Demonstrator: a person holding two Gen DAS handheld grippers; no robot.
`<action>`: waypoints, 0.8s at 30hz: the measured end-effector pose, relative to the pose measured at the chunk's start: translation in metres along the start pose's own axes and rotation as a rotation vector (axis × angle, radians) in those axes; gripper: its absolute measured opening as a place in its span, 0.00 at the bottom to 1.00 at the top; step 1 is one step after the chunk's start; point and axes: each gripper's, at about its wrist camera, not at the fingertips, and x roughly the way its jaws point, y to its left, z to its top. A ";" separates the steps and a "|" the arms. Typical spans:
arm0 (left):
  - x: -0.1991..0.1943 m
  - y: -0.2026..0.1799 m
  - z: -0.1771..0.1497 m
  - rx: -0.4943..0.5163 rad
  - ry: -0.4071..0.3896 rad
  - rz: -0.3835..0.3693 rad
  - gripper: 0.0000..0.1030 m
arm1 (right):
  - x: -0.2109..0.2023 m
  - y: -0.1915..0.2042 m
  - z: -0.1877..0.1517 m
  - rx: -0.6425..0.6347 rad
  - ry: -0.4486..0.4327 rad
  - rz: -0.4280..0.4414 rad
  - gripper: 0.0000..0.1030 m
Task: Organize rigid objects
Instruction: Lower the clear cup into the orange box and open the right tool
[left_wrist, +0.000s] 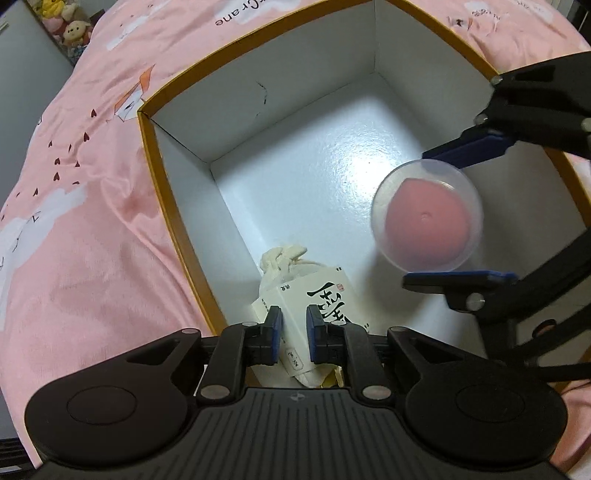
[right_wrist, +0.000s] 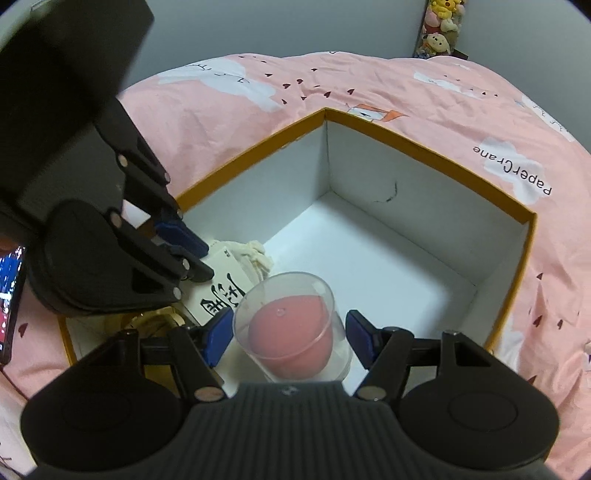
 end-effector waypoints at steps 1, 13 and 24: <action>0.001 0.000 0.002 -0.004 0.003 0.001 0.15 | -0.001 -0.001 -0.001 -0.001 0.002 0.000 0.64; -0.005 0.005 0.007 -0.017 -0.020 -0.047 0.10 | 0.003 -0.008 -0.001 0.041 0.024 0.049 0.64; -0.011 0.003 -0.009 0.046 -0.050 -0.090 0.15 | 0.029 -0.015 0.002 0.180 0.111 0.136 0.65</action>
